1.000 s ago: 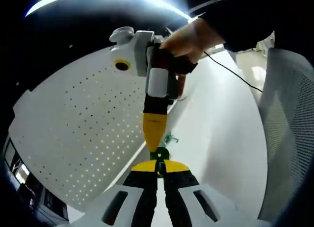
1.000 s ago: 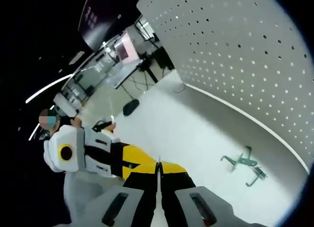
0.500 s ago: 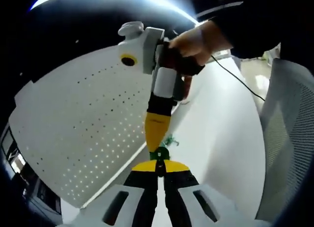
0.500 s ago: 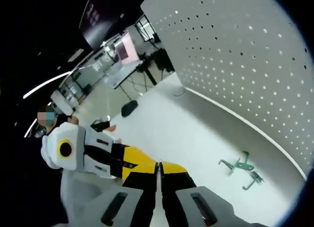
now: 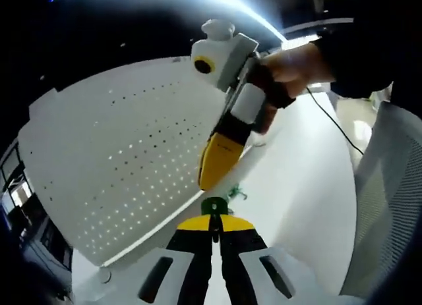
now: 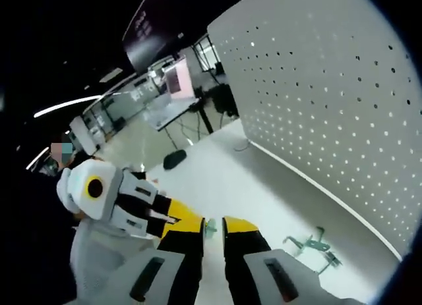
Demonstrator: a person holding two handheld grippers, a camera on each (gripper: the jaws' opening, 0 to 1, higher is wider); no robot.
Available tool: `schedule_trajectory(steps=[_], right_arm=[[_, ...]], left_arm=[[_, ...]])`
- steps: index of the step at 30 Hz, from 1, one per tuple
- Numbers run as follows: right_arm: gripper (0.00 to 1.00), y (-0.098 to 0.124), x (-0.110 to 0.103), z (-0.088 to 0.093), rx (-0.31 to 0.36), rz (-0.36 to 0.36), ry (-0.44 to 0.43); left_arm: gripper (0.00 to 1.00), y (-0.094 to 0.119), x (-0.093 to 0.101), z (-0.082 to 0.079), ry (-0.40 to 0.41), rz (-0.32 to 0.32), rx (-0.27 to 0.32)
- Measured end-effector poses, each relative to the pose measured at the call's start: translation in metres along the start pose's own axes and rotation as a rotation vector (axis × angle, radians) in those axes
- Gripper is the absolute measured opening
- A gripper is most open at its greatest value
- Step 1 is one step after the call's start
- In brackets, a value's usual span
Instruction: Insert the hook assembly into the mounting plate slot until the hook locks in place.
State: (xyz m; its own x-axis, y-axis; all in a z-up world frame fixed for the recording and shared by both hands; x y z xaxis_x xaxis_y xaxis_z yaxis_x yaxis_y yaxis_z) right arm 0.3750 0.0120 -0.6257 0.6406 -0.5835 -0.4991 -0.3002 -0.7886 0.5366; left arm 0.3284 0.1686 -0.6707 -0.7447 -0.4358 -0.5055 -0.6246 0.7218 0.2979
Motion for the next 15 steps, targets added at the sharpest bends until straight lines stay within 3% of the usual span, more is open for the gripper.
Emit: schedule_trajectory(steps=[8,15], right_arm=[[0.19,0.0032,0.0009,0.0026,0.055,-0.006,0.076],[0.28,0.0091,0.0029,0.0036,0.118,-0.006,0.136]], left_arm=[[0.02,0.0013,-0.0036,0.0005,0.132,-0.016,-0.012],[0.03,0.0043,-0.0057,-0.0013,0.152,-0.031,-0.011]])
Point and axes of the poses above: the point that each gripper's makers call its tool centre point, and the gripper's own axes: y roughly backward along the fingers, x roughly to its right, z roughly out of its underside, the point moved 10 cm from there along y, roughly backward along the fingers, and after that the axes turned 14 degrees about -y, right-handed, at the moved point
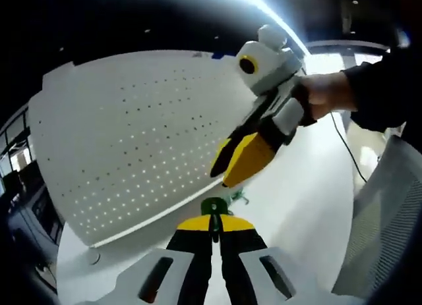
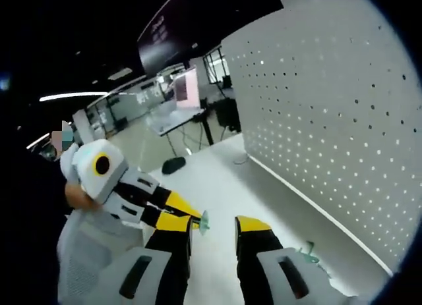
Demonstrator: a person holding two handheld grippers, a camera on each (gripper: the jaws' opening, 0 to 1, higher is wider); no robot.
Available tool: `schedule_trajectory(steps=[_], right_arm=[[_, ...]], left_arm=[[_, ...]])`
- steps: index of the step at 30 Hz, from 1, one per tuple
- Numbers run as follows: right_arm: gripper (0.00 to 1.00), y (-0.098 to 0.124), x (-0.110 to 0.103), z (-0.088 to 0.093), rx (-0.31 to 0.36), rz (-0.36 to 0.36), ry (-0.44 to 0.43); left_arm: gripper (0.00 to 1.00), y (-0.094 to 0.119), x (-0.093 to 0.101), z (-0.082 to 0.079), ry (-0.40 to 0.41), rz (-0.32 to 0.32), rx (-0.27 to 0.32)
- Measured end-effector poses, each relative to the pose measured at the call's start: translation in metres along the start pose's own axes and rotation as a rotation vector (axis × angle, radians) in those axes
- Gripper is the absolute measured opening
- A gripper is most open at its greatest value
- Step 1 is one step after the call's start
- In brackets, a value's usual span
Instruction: Insert the hook assembly into the mounting plate slot until the hook locks in place.
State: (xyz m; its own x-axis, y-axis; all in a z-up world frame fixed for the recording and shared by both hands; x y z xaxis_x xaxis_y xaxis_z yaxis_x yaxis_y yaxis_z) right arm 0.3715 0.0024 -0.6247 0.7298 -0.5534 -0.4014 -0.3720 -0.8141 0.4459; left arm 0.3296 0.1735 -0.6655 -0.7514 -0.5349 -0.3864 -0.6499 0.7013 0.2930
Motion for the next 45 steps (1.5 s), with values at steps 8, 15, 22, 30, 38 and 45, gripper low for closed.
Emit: schedule_trajectory(steps=[8,15,22,30,38,45], right_arm=[[0.41,0.01,0.001,0.009,0.08,-0.029,0.098],[0.48,0.021,0.005,0.018,0.155,-0.032,0.15],[0.58,0.04,0.003,0.029,0.203,0.007,0.171],[0.66,0.051,-0.003,0.036,0.247,0.027,0.179],[0.73,0.057,-0.009,0.034,0.304,0.035,0.164],[0.73,0.064,-0.009,0.029,0.341,0.051,0.161]], left_arm=[[0.03,0.004,-0.004,-0.005,0.005,-0.007,0.008],[0.02,0.008,-0.01,-0.012,0.006,-0.021,0.019],[0.02,0.014,-0.021,-0.018,0.041,-0.082,0.018],[0.02,0.02,-0.046,-0.022,0.079,-0.187,0.008],[0.02,0.025,-0.07,-0.026,0.128,-0.27,-0.013],[0.02,0.027,-0.104,-0.038,0.115,-0.361,-0.001]])
Point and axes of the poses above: the point that each gripper's makers call its tool centre point, and the gripper's own axes: y roughly backward along the fingers, x roughly to its right, z roughly out of its underside, the point moved 10 cm from there along y, roughly backward along the fingers, and after that the axes turned 14 degrees about -y, right-handed, at the moved point
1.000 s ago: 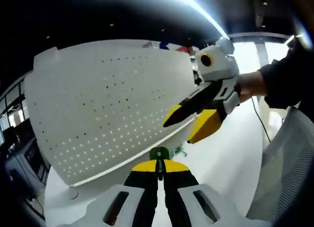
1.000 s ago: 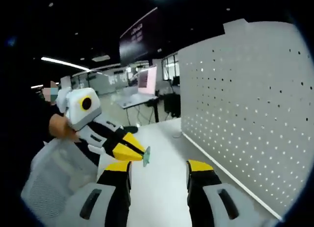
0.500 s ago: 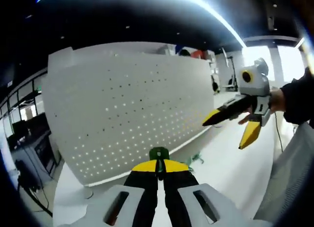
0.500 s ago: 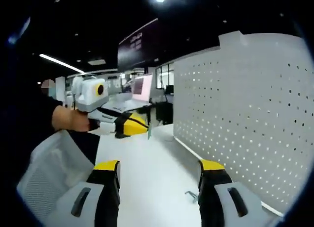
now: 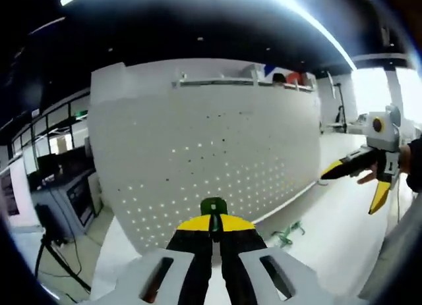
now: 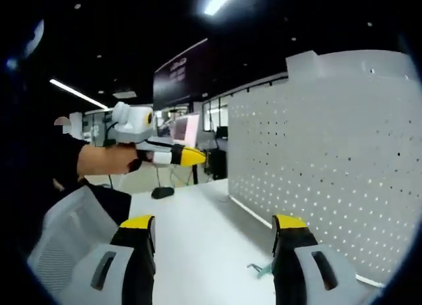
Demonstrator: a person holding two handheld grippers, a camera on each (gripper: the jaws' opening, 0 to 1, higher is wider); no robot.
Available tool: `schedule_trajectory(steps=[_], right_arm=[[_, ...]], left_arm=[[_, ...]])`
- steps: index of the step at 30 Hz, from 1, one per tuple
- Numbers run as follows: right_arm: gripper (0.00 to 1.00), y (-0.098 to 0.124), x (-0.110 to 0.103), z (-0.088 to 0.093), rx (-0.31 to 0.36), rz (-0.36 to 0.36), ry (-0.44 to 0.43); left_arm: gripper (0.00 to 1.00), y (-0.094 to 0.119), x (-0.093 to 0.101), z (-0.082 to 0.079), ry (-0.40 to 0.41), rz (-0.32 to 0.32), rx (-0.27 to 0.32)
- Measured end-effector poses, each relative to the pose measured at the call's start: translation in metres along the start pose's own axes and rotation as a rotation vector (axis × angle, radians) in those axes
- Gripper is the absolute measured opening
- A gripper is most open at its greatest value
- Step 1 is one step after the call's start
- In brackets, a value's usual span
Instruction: Insert the hook assembly into the mounting plate slot until the hook locks in place.
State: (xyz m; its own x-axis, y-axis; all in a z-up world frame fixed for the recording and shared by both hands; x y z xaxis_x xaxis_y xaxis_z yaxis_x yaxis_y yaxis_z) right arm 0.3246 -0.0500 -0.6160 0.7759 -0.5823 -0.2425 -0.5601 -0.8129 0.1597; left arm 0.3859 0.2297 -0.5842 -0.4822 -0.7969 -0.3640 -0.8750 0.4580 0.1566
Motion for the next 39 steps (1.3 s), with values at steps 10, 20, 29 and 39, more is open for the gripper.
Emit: schedule_trajectory(steps=[10,20,29,39], right_arm=[[0.72,0.005,0.003,0.004,0.004,0.042,-0.029],[0.72,0.006,0.002,0.001,0.028,0.038,-0.046],[0.71,0.01,0.002,0.003,0.029,0.053,-0.055],[0.71,0.014,0.003,0.002,0.029,0.073,-0.059]], left_arm=[[0.02,-0.019,-0.047,-0.031,0.023,-0.144,0.051],[0.02,-0.049,-0.097,-0.058,0.015,-0.273,0.059],[0.02,-0.064,-0.125,-0.053,0.062,-0.315,0.031],[0.02,-0.075,-0.135,-0.058,0.041,-0.331,0.048]])
Point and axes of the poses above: the point that each gripper's makers call its tool centre point, and the gripper's own axes: y roughly backward along the fingers, x roughly to its right, z roughly out of its underside, the point moved 10 cm from there along y, roughly backward along the fingers, and after that the axes turned 14 degrees about -y, right-handed, at the moved point
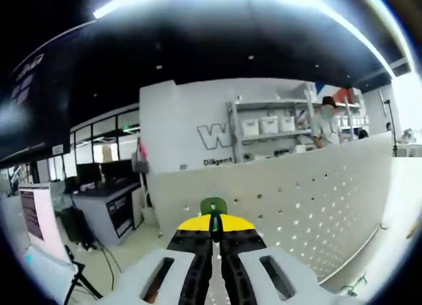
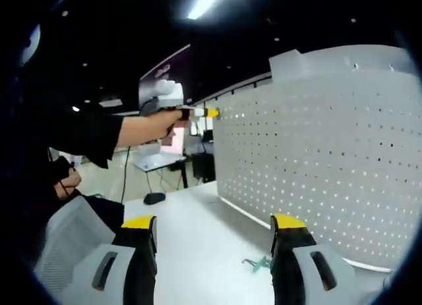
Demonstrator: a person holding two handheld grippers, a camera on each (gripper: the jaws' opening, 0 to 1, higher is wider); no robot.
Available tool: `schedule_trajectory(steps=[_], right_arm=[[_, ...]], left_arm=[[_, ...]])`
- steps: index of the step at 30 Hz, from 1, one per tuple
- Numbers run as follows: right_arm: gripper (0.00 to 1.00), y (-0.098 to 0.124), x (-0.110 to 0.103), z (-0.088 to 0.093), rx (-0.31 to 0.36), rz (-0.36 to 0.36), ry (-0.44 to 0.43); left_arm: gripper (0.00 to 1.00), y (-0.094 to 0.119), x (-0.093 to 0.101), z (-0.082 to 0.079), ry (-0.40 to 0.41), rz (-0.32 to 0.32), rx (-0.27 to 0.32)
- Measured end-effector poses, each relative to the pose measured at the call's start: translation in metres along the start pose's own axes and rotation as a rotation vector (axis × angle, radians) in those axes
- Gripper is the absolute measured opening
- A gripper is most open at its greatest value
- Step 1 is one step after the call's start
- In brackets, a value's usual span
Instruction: Insert the hook assembly into the mounting plate slot until the hook locks in place.
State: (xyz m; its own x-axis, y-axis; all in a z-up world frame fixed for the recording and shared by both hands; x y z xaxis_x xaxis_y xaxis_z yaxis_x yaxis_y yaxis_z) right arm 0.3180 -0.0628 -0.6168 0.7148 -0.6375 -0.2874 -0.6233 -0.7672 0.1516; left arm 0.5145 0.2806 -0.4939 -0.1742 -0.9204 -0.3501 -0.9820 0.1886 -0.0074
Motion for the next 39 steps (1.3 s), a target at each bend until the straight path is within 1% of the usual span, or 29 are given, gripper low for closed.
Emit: schedule_trajectory(steps=[2,7,10,15,18,21,25,30,33,35,39], right_arm=[[0.71,0.001,0.0,0.0,0.0,0.001,0.0],[0.71,0.002,0.001,-0.001,0.001,0.004,-0.002],[0.7,0.002,0.001,-0.002,0.001,0.007,-0.002],[0.7,0.001,0.002,-0.001,-0.007,0.007,-0.002],[0.7,0.002,0.001,-0.001,-0.014,0.007,-0.001],[0.69,0.002,0.002,-0.001,-0.014,0.011,-0.003],[0.69,0.002,0.002,-0.001,-0.019,0.014,-0.003],[0.69,0.002,0.002,0.001,-0.024,0.016,-0.007],[0.68,0.001,0.002,0.003,-0.031,0.015,-0.01],[0.68,0.001,0.002,0.003,-0.036,0.015,-0.009],[0.68,0.001,0.003,0.004,-0.034,0.018,-0.012]], left_arm=[[0.02,-0.002,0.0,0.0,-0.027,-0.003,0.003],[0.02,-0.004,-0.002,0.003,-0.044,-0.009,-0.007],[0.02,-0.006,-0.003,0.004,-0.04,-0.001,-0.01],[0.02,-0.008,-0.003,0.005,-0.046,0.002,-0.002],[0.02,-0.009,-0.002,0.005,-0.066,0.003,-0.002],[0.02,-0.009,-0.003,0.006,-0.06,0.006,0.002],[0.02,-0.01,-0.003,0.007,-0.09,0.01,0.01],[0.02,-0.01,-0.004,0.006,-0.088,0.013,0.01],[0.02,-0.011,-0.004,0.006,-0.052,0.007,0.013],[0.02,-0.011,-0.003,0.006,-0.077,0.012,-0.001],[0.02,-0.011,-0.002,0.005,-0.081,0.007,-0.006]])
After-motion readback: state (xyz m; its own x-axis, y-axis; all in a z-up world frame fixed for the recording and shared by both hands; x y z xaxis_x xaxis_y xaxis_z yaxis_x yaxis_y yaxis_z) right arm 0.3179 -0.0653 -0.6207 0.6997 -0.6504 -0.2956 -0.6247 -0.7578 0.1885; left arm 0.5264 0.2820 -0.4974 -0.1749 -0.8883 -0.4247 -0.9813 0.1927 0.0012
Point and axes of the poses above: the point that each gripper's makers call its tool centre point, and the gripper's own axes: y roughly backward along the fingers, x roughly to its right, z roughly out of its underside, the point moved 10 cm from there along y, roughly backward along the fingers, and after that the axes turned 14 degrees about -y, right-handed, at the moved point
